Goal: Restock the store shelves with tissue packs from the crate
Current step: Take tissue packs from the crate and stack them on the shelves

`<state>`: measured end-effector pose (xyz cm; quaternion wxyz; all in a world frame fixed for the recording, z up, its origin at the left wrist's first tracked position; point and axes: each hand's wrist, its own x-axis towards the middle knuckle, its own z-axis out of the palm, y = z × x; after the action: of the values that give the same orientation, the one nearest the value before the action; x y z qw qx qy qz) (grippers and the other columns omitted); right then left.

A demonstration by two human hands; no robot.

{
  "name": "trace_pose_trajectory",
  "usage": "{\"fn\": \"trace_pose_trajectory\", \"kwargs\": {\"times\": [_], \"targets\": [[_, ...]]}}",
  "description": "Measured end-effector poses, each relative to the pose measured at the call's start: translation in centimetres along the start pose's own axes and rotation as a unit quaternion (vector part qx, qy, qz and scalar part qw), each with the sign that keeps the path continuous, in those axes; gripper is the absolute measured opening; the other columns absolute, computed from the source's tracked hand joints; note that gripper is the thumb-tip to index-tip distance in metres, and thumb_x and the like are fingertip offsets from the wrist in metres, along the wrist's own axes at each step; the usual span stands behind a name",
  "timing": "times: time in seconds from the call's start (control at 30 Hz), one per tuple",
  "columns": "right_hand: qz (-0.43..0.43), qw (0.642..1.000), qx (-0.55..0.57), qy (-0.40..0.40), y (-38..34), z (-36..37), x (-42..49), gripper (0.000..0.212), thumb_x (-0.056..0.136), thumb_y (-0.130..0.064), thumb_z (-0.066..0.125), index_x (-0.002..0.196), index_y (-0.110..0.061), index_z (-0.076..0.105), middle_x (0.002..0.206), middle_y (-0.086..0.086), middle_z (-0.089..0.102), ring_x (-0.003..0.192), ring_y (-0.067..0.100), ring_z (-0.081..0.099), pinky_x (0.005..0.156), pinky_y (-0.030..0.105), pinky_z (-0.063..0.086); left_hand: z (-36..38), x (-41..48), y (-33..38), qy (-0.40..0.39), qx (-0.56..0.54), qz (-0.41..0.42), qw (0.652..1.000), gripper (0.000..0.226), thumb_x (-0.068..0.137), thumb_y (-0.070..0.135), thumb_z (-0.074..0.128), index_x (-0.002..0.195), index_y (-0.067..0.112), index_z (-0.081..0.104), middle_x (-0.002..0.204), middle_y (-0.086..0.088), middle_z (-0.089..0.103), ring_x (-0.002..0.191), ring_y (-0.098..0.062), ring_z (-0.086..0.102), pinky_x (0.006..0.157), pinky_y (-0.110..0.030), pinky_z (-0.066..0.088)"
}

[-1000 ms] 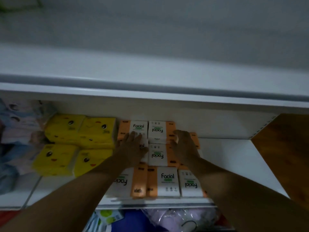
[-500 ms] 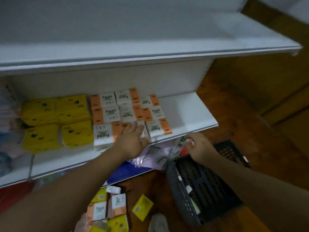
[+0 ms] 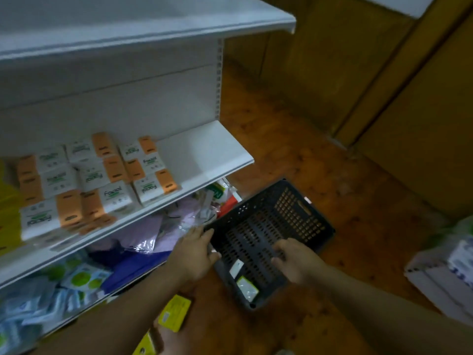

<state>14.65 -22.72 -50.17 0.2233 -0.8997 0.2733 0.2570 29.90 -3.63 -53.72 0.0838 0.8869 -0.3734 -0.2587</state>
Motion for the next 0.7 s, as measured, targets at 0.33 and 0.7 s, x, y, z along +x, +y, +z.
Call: {"fn": "trace_pose_trajectory", "kwargs": {"times": [0.33,0.7], "targets": [[-0.012,0.998,0.054,-0.038,12.7,1.2,5.7,0.04,0.099,-0.037,0.044,0.135,-0.022,0.042,0.135,0.001,0.04,0.118,0.02,0.047,0.098,0.032,0.043,10.5,10.2,6.2,-0.079,0.037,-0.027,0.996,0.073,0.088,0.043,0.054,0.148,0.015,0.023,0.154,-0.012,0.021,0.144,-0.03,0.014,0.119,-0.037,0.013],[-0.06,0.989,0.018,-0.134,14.0,15.3,20.9,0.047,0.098,-0.037,0.046,0.141,-0.019,0.036,0.143,0.006,0.04,0.123,0.026,0.046,0.102,0.04,0.041,24.4,21.7,1.6,-0.221,0.061,-0.04,0.972,0.073,0.09,0.031,0.059,0.148,0.016,0.018,0.152,-0.011,0.022,0.136,-0.033,0.029,0.11,-0.04,0.033]]}}
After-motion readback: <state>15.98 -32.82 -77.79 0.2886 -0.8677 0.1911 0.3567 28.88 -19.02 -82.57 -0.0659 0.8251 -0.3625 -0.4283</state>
